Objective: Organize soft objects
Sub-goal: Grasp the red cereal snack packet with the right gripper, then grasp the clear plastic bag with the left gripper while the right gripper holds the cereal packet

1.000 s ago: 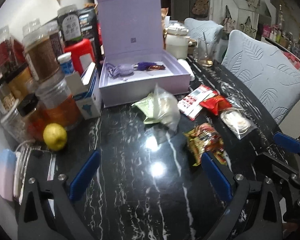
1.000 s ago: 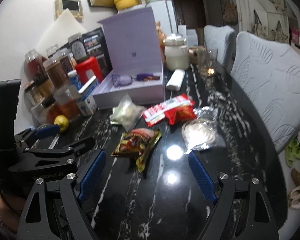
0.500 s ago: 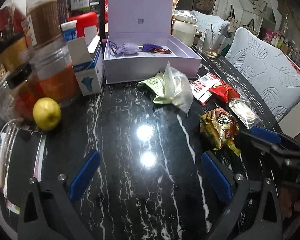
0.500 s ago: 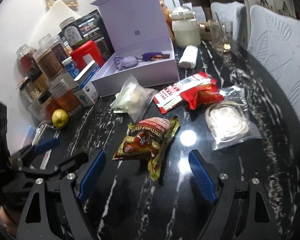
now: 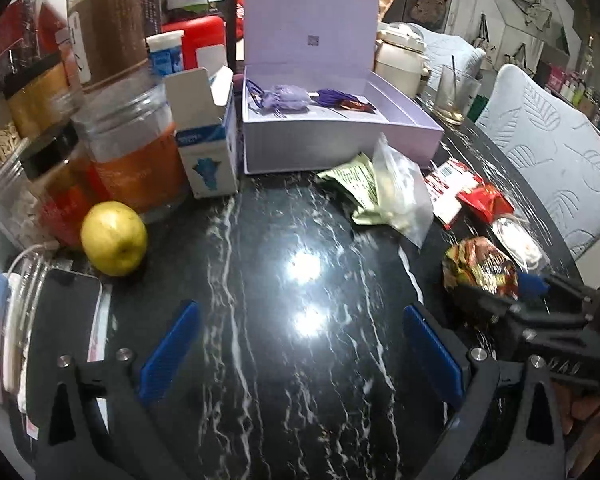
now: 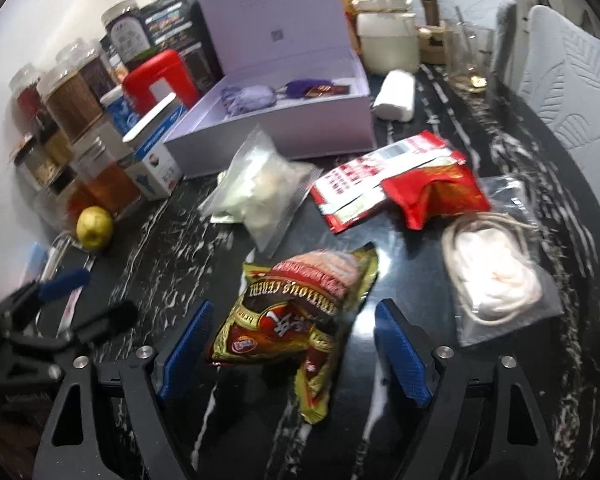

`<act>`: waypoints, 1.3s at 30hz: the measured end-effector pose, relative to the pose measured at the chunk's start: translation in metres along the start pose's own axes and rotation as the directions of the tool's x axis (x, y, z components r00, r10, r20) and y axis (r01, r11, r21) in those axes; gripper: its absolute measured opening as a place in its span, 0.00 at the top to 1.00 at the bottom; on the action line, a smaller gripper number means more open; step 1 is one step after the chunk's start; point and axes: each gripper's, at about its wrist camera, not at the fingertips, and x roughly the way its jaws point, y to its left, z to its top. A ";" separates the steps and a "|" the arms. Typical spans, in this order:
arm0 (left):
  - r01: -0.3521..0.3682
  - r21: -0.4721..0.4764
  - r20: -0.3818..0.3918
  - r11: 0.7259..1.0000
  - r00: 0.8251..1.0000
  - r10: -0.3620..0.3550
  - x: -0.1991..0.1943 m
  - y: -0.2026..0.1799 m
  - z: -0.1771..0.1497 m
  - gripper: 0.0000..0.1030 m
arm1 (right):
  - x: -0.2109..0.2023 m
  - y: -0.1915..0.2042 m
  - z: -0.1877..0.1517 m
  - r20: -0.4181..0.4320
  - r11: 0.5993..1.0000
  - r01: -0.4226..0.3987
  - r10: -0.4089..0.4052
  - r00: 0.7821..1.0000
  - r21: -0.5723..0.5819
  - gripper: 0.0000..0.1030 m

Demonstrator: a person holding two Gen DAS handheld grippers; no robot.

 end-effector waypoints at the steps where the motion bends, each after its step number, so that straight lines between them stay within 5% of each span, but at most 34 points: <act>1: -0.003 -0.002 0.004 1.000 1.000 0.003 0.000 0.000 0.002 0.00 | 0.003 0.001 0.000 -0.012 1.000 -0.005 0.005 1.000 -0.007 0.28; 6: 0.015 0.009 0.024 1.000 1.000 -0.015 0.005 -0.008 0.012 0.00 | 0.001 0.003 0.001 0.005 0.999 -0.009 0.009 1.000 -0.042 0.51; 22: 0.113 0.157 0.027 0.981 0.993 -0.119 0.039 -0.070 0.052 0.01 | -0.015 -0.049 0.002 0.002 1.000 -0.025 0.025 1.000 0.015 0.52; 26: 0.118 0.162 0.027 0.980 0.992 -0.124 0.052 -0.076 0.062 0.14 | -0.016 -0.057 0.006 0.001 1.000 -0.019 0.019 1.000 0.009 0.52; 36: 0.185 0.123 -0.035 0.975 0.983 -0.182 0.081 -0.081 0.071 0.26 | -0.013 -0.067 0.012 -0.003 0.998 -0.052 0.052 0.999 0.032 0.52; 39: 0.166 0.148 -0.038 0.975 0.986 -0.162 0.084 -0.087 0.071 0.41 | -0.013 -0.067 0.013 -0.004 0.998 -0.050 0.050 0.999 0.027 0.52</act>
